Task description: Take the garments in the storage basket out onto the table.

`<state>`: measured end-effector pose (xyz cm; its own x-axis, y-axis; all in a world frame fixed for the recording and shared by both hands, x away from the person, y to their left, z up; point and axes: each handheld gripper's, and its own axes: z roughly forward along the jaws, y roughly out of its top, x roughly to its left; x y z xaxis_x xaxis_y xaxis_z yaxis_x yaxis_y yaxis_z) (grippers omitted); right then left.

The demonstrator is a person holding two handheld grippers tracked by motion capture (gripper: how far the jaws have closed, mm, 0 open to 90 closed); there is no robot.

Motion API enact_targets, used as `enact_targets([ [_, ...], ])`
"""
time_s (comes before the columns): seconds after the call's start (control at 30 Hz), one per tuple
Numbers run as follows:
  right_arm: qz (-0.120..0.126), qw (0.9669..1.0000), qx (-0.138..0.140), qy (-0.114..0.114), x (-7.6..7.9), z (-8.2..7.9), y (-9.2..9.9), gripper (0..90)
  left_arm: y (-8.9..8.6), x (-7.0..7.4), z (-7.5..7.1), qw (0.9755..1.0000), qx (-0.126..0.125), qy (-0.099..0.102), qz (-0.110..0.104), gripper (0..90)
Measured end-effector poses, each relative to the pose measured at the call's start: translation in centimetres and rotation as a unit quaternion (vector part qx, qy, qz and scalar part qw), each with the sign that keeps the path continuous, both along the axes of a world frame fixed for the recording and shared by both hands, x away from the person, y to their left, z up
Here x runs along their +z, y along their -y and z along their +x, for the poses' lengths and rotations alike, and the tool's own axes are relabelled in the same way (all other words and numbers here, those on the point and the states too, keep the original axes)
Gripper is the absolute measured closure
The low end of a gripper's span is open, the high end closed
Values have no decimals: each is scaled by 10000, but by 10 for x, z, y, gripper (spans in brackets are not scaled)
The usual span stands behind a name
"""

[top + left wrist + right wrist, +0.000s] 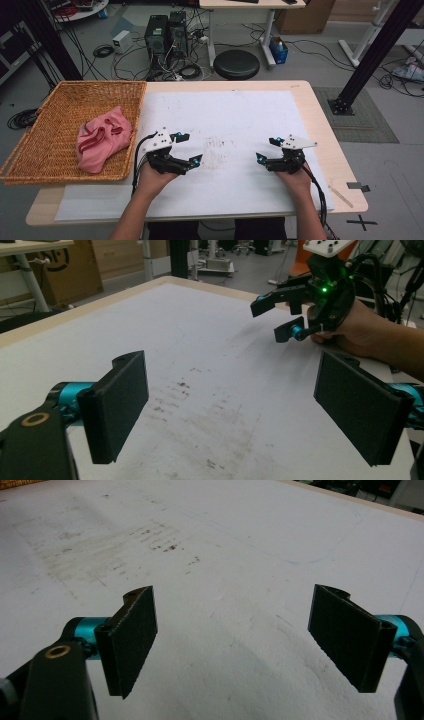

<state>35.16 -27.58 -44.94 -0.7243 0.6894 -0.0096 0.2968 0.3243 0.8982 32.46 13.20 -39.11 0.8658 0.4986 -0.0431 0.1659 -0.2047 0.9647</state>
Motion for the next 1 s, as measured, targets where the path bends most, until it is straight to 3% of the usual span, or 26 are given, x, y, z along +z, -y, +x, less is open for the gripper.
enact_targets([
  [0.07,8,10000,-6,-5,0,0,0,189,-1,3,0,10000,0,32,35,142],
  [0.23,-14,10000,-18,23,0,0,0,189,-18,20,-1,9997,92,23,-209,142],
  [0.43,-9,10000,-27,16,0,0,0,189,-39,35,-2,9994,261,76,-215,142],
  [0.77,10,10000,-26,-3,0,0,0,189,-65,44,-4,9993,265,-30,-248,142],
  [1.0,-8,10000,-38,17,0,0,0,189,-96,49,-3,9984,412,-101,-363,142],
])
